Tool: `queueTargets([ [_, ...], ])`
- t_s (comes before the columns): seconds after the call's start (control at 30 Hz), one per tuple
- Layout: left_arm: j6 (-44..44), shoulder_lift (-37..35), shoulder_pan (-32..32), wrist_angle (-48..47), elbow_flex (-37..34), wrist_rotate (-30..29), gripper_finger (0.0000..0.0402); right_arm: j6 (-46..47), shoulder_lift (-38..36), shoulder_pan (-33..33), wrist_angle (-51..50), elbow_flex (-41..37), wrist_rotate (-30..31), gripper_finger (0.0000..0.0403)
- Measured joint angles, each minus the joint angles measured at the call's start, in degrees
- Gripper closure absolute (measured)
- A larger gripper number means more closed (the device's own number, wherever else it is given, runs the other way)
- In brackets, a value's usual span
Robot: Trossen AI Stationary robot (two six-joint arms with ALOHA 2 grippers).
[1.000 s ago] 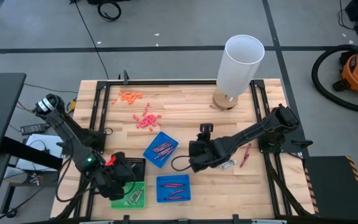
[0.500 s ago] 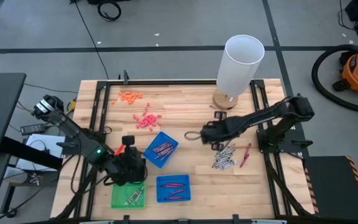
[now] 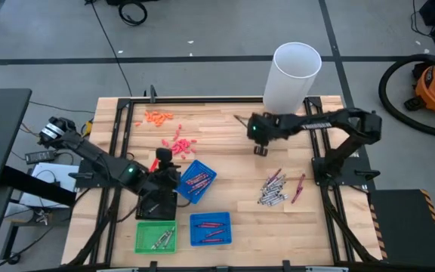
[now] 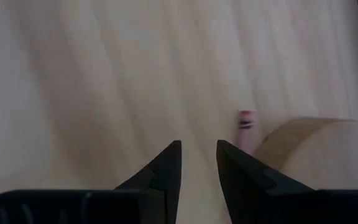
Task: Sort crayons
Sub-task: Put the pink crayon into the top blue bin
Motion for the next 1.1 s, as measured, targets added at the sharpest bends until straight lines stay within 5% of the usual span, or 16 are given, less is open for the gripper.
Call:
queueTargets([
  [0.27, 4.1, -0.1, 2.7, 2.7, -4.9, 0.1, 0.0285, -5.6, 8.2, -8.8, -0.5, 6.9, -5.4, 0.0292],
  [0.83, 7.0, -5.4, 2.6, 4.9, -7.5, 4.5, 0.0285, -9.9, 16.2, -13.0, -7.9, 13.6, -9.7, 0.0293],
  [1.1, 7.6, -5.9, 2.6, 4.8, -7.5, 4.8, 0.0285, -10.3, 15.6, -12.0, -8.7, 13.3, -11.2, 0.0347],
])
